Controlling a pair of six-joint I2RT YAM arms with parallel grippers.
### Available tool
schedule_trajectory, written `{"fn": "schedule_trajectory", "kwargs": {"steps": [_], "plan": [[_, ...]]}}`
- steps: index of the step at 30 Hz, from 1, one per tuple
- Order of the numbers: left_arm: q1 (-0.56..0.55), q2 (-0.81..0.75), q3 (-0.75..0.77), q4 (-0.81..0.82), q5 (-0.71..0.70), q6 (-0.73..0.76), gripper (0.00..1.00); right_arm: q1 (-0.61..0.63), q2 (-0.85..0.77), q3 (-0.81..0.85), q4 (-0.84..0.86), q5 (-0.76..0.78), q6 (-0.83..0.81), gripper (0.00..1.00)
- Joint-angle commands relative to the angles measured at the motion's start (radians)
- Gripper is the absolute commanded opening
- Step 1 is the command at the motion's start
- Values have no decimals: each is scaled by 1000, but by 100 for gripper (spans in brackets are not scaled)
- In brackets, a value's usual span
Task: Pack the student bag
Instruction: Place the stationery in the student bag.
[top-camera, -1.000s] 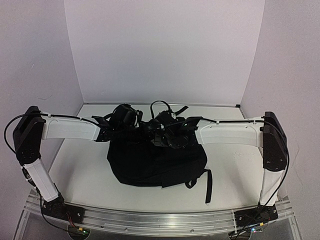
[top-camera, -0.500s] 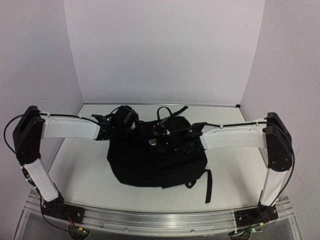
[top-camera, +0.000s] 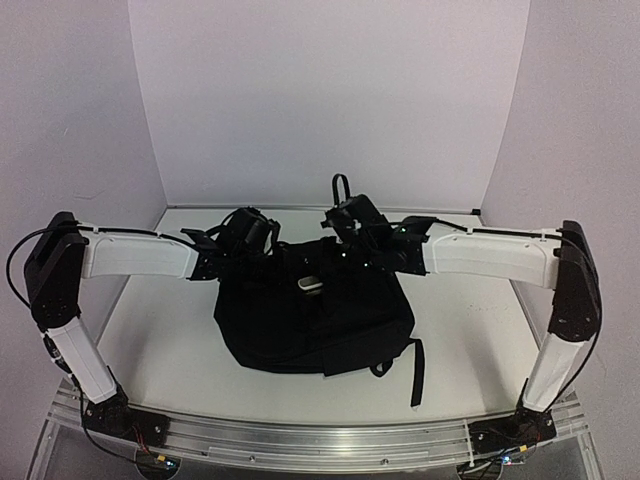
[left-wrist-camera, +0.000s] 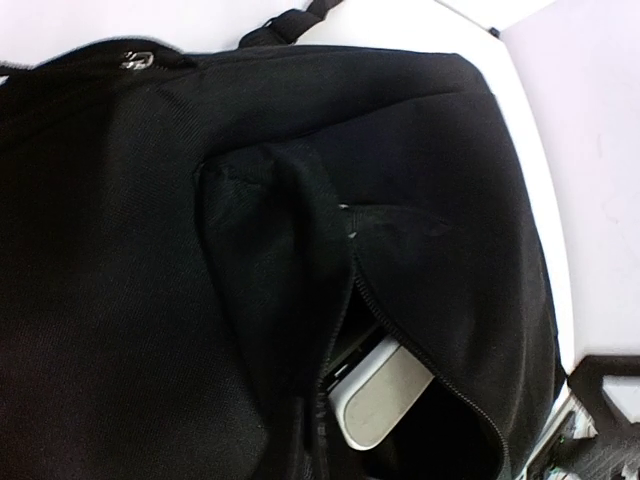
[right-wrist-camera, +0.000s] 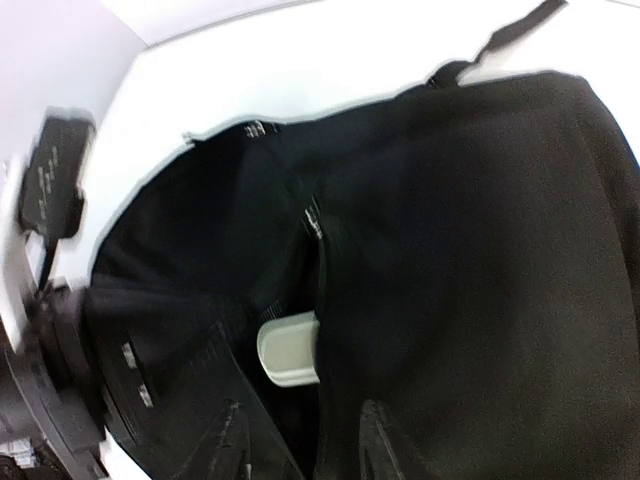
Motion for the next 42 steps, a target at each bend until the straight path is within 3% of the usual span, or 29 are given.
{"fn": "schedule_trajectory", "kwargs": {"steps": [1,5,9,15,27,36,42], "plan": [[21,-61,-14,55,16,-3,0,-35,107,119,4,-68,-89,29],[27,-70,-21,64,21,-10,0,-50,167,178,-3,-41,-113,28],[28,-81,-25,63,22,-9,0,-98,187,182,-16,-24,-92,34],[28,-70,-21,60,38,-11,0,-152,195,156,23,-134,-104,43],[29,-71,-28,65,49,-24,0,-222,257,96,211,-377,-20,48],[28,-70,-29,65,53,-27,0,-222,313,102,305,-493,13,42],[29,-69,-27,61,53,-27,0,-222,320,85,346,-532,19,29]]}}
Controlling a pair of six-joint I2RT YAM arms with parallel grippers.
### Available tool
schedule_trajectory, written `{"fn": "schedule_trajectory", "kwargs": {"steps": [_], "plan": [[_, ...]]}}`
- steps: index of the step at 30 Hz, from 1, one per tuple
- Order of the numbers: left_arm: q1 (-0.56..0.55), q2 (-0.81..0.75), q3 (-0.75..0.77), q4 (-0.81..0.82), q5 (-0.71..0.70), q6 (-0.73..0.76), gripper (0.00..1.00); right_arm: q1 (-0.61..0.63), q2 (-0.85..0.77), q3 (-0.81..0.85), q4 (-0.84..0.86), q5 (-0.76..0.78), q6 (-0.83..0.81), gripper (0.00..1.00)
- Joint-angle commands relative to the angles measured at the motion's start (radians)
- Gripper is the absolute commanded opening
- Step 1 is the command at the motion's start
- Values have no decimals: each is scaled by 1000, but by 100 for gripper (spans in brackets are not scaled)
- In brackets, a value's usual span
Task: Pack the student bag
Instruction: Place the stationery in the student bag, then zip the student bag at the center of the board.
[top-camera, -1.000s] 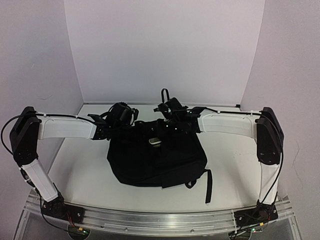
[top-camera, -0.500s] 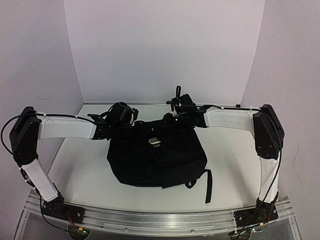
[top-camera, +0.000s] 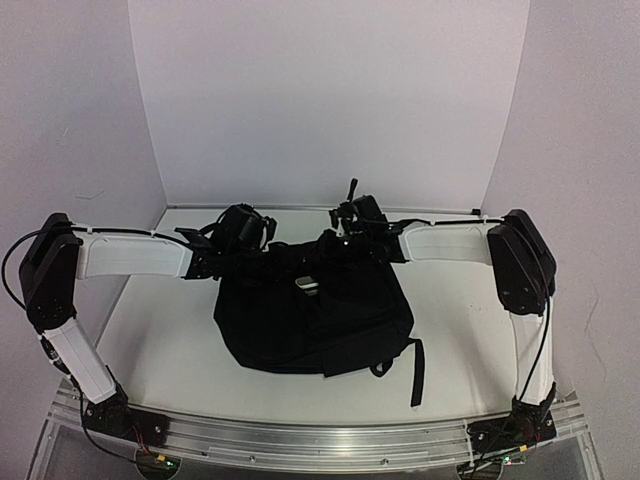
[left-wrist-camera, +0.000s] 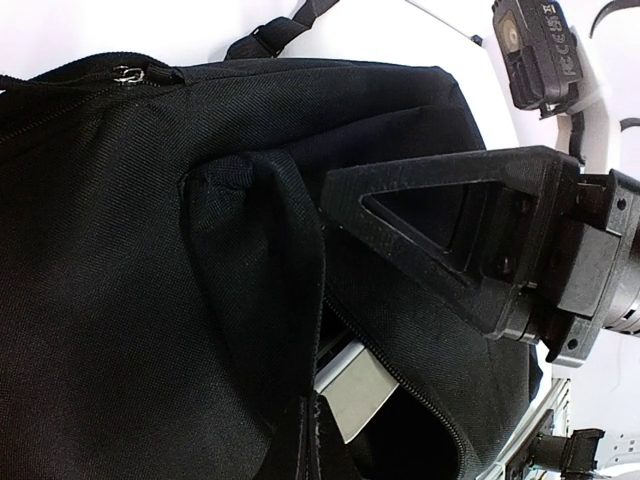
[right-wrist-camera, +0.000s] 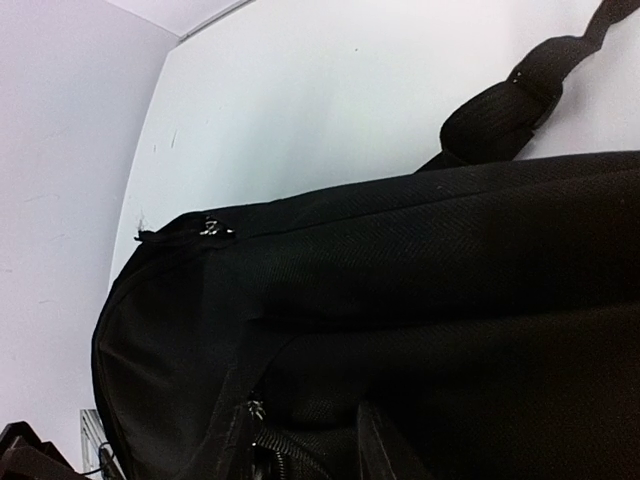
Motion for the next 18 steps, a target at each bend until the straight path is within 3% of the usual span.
{"fn": "schedule_trajectory", "kwargs": {"steps": [1,18], "plan": [[7,-41,-5,30,3,-6,0,9,17,-21,65,-75,12,27],[9,-23,16,16,8,-7,0,10,-63,-135,94,-129,-99,27]]}}
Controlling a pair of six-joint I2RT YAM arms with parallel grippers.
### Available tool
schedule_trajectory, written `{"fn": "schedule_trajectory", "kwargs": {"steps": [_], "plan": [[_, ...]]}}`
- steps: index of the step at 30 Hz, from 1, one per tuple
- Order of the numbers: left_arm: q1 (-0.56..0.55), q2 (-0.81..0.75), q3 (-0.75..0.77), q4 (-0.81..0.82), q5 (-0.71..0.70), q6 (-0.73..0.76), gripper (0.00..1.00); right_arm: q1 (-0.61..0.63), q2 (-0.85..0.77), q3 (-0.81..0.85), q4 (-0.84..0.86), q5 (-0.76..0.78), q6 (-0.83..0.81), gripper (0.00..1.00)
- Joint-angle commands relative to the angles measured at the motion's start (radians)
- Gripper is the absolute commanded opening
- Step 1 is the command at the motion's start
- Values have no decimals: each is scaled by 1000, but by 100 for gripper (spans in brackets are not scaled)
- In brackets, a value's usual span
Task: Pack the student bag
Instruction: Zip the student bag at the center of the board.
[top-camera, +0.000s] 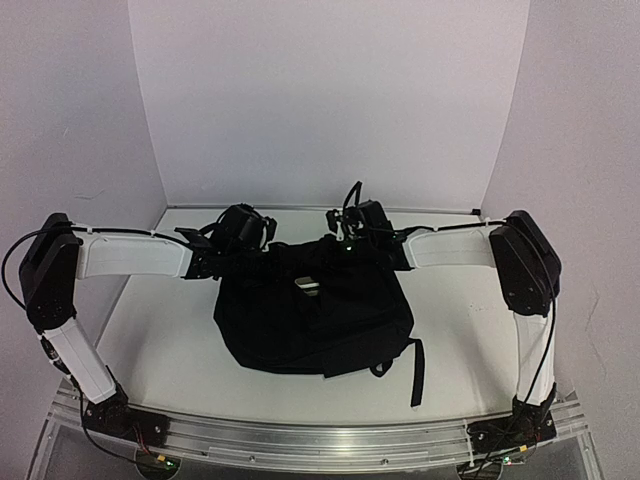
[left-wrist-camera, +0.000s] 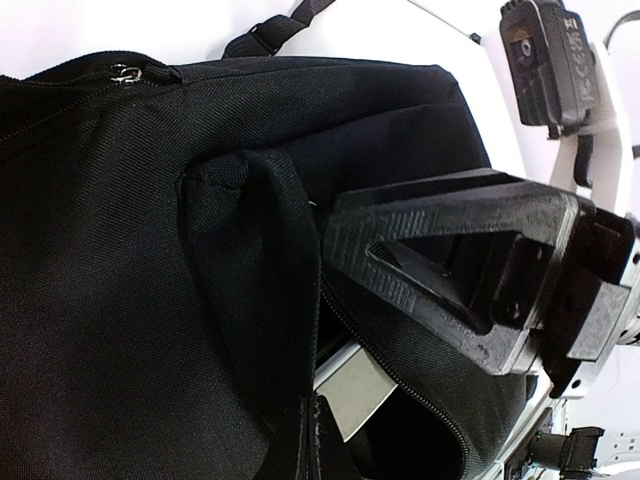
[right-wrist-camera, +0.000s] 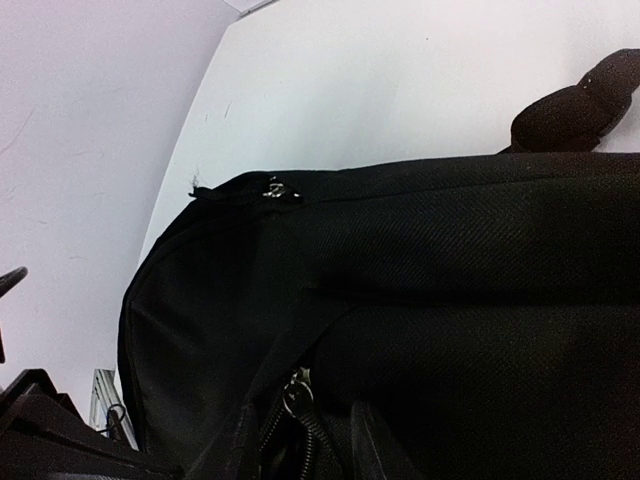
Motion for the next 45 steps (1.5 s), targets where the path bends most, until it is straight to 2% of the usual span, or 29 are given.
{"fn": "schedule_trajectory", "kwargs": {"steps": [1,6,12,21,23,33,38,45], "plan": [[8,-22,17,16,1,-7,0,14,-36,-40,-50,-13,-39,26],[8,-19,25,11,2,-10,0,16,-50,-56,-53,5,-55,17],[9,-6,40,5,14,-10,0,18,-65,-66,-55,7,-67,0],[76,42,75,90,119,-32,35,32,-115,-72,-56,8,-71,0],[102,72,90,123,157,-42,39,38,-127,-75,-57,12,-68,0],[129,242,214,194,294,-54,38,66,-176,-105,-65,28,-47,0],[130,287,240,190,280,-63,36,85,-207,-112,-75,35,-37,0],[135,288,275,154,268,-44,40,107,-264,-119,-105,74,-34,0]]}}
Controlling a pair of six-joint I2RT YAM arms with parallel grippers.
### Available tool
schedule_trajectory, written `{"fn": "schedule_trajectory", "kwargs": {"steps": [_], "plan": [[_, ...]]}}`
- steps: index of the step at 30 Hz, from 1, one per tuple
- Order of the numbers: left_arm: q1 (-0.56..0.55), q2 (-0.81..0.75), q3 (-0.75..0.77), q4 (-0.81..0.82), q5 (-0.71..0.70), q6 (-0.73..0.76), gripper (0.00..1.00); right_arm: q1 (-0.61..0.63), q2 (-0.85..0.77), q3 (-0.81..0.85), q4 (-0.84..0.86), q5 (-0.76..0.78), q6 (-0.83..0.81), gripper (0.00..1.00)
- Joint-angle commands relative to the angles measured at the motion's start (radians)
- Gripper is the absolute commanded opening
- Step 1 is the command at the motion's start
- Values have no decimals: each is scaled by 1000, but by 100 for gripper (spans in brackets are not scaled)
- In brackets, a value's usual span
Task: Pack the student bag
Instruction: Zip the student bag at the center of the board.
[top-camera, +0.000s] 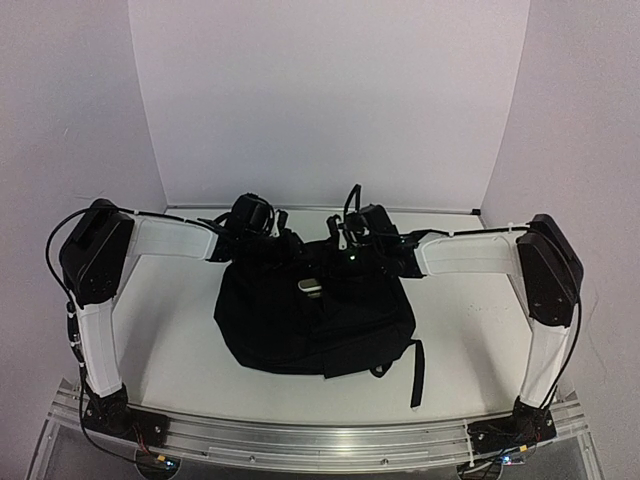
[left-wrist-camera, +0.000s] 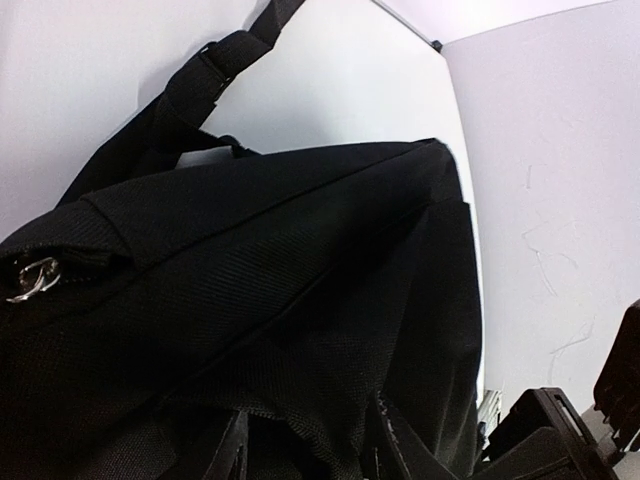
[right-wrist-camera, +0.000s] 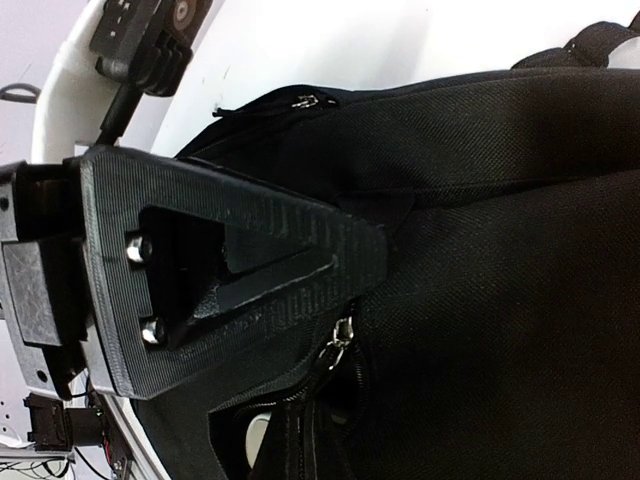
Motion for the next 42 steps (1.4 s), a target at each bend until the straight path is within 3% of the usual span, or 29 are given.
{"fn": "schedule_trajectory", "kwargs": {"steps": [1,12,20,30,42], "plan": [[3,11,86,-11,-9,25,39,38,-112,1,-25,-4,1,0],[-24,77,285,-314,-14,139,26,56,-88,30,-89,68,-29,0],[-27,107,316,-310,-68,127,0,78,-88,55,-142,109,-36,0],[2,79,320,-216,-172,97,0,127,-177,-28,-192,122,18,0],[33,125,360,-164,-171,97,0,180,-275,-200,-206,144,114,0]]}}
